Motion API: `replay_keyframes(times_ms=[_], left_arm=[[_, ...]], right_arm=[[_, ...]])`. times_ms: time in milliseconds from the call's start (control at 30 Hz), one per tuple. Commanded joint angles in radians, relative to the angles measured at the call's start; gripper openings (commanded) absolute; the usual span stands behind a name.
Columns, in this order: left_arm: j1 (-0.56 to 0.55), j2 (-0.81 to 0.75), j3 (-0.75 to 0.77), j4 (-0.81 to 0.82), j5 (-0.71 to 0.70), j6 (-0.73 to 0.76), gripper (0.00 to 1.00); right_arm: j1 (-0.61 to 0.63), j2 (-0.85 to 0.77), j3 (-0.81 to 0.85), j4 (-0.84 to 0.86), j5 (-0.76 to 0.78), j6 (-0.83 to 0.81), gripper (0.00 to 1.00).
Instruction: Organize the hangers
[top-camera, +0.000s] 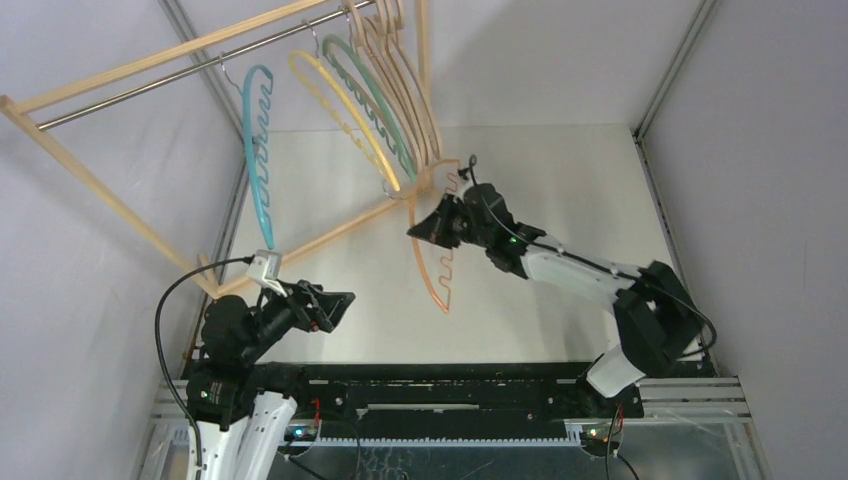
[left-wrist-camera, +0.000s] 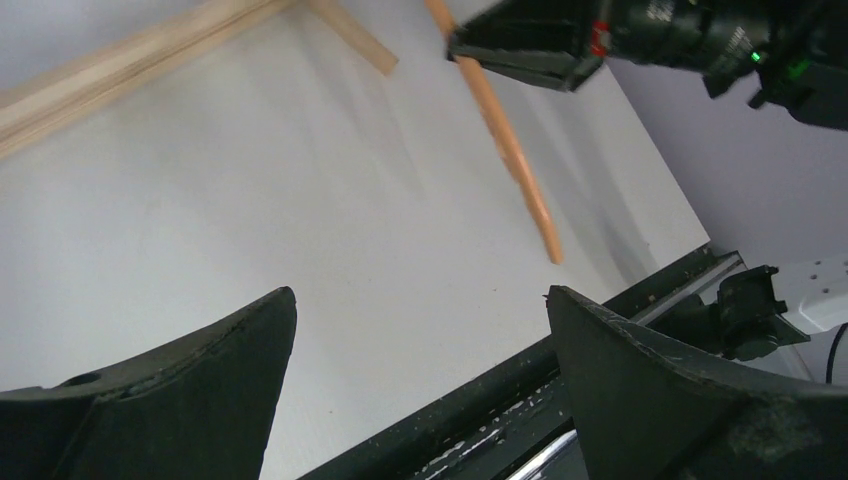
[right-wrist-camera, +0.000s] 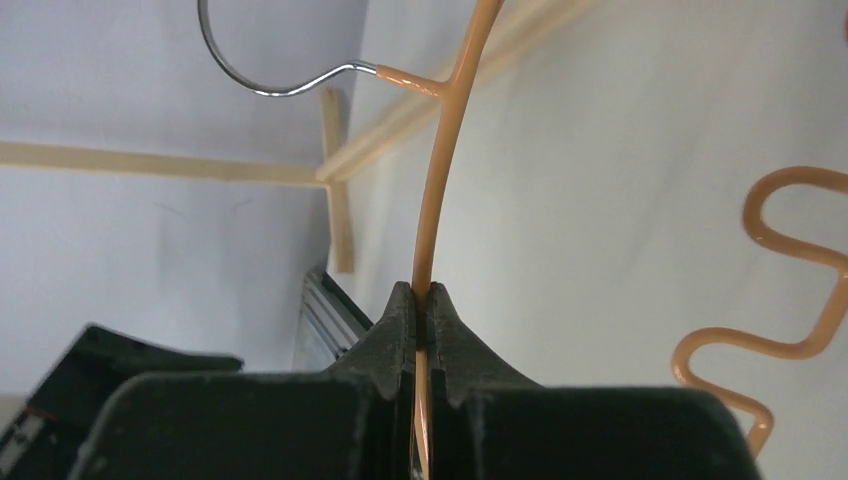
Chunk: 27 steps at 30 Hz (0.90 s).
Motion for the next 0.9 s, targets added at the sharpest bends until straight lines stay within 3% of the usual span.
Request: replay_keyframes(times_ms=[0,200,400,867], left_arm=[[-0.002,0.017,0.027,0.101,0.035,-0.027,0.99],[-0.002,0.044,0.034,0.125,0.037,-0.027,0.99],[-0.002,0.049,0.037,0.139,0.032,-0.032,1.0],[-0.003,0.074,0.027,0.145,0.001,-0.018,1.0]], right_arm=[[0.054,0.123,0.265,0.028,0.021,0.05,0.0],[0.114,0.313,0.579,-0.091,0.045,0.071,0.0],[0.162,0.407,0.724,-0.117,0.002,0.103,0.0],[0.237,0.256,0.568,-0.028,-0.058,0.164,0.0]])
